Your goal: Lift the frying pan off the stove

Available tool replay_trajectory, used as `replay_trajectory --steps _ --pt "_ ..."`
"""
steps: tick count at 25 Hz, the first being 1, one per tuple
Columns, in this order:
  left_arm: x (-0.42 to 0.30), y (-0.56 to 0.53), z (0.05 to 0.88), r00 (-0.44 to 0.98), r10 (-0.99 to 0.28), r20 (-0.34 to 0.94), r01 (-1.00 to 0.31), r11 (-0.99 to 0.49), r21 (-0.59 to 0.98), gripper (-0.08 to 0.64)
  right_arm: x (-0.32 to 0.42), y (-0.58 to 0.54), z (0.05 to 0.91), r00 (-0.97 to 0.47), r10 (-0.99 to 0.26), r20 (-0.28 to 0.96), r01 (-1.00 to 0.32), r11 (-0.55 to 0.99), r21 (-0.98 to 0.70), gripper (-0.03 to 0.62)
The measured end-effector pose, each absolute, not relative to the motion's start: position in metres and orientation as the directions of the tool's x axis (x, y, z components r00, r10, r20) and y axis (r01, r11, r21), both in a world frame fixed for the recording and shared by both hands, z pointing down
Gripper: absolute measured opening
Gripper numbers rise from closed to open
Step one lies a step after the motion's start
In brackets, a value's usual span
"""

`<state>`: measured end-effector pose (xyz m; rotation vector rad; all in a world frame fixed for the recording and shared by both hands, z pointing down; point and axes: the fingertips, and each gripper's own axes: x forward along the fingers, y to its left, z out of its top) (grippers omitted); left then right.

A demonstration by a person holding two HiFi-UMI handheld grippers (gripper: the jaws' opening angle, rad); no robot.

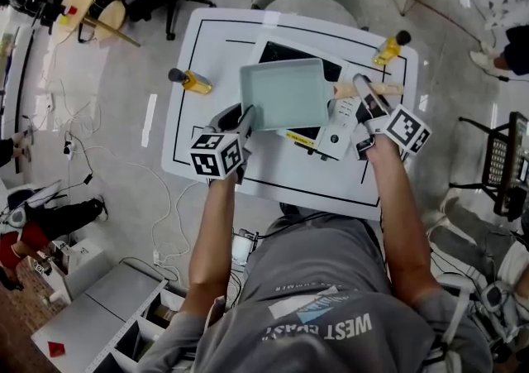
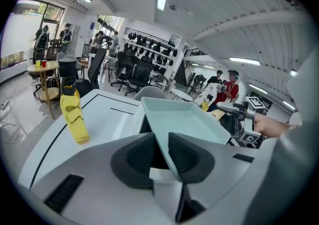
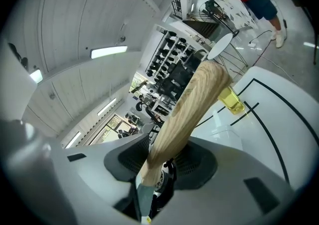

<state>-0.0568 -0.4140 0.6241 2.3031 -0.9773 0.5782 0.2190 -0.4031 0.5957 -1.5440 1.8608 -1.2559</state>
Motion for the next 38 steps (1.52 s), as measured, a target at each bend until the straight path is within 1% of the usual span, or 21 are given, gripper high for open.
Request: replay_trajectory --steps 10,14,18,23,26,38 --pt "-0.062 -0.404 0.578 0.65 -0.568 0.505 -0.752 -0.576 0.32 0.077 0.212 -0.394 0.55 -0.321 -0.936 0.148 -0.559 0.06 -0.827 0.15" --pt "-0.066 -0.398 0.561 0.66 -0.584 0.473 -0.746 -0.583 0.321 0.077 0.207 -0.386 0.533 -0.319 -0.939 0.131 -0.539 0.066 -0.84 0.15" --pt "-0.07 -0.39 0.539 0.664 -0.608 0.435 -0.745 -0.586 0.319 0.075 0.202 -0.381 0.508 -0.347 -0.934 0.08 -0.562 0.138 -0.816 0.152" --pt "-0.078 -0.376 0.51 0.669 -0.633 0.391 -0.742 -0.596 0.306 0.075 0.201 -0.363 0.492 -0.321 -0.941 0.112 -0.568 0.097 -0.818 0.153" --pt "-0.083 -0.371 0.494 0.673 -0.645 0.363 -0.739 -0.604 0.298 0.075 0.195 -0.359 0.478 -0.329 -0.941 0.08 -0.547 0.121 -0.828 0.155" --pt "-0.105 -0.332 0.441 0.687 -0.678 0.259 -0.726 -0.625 0.287 0.075 0.173 -0.324 0.425 -0.359 -0.933 0.008 -0.562 0.209 -0.8 0.155"
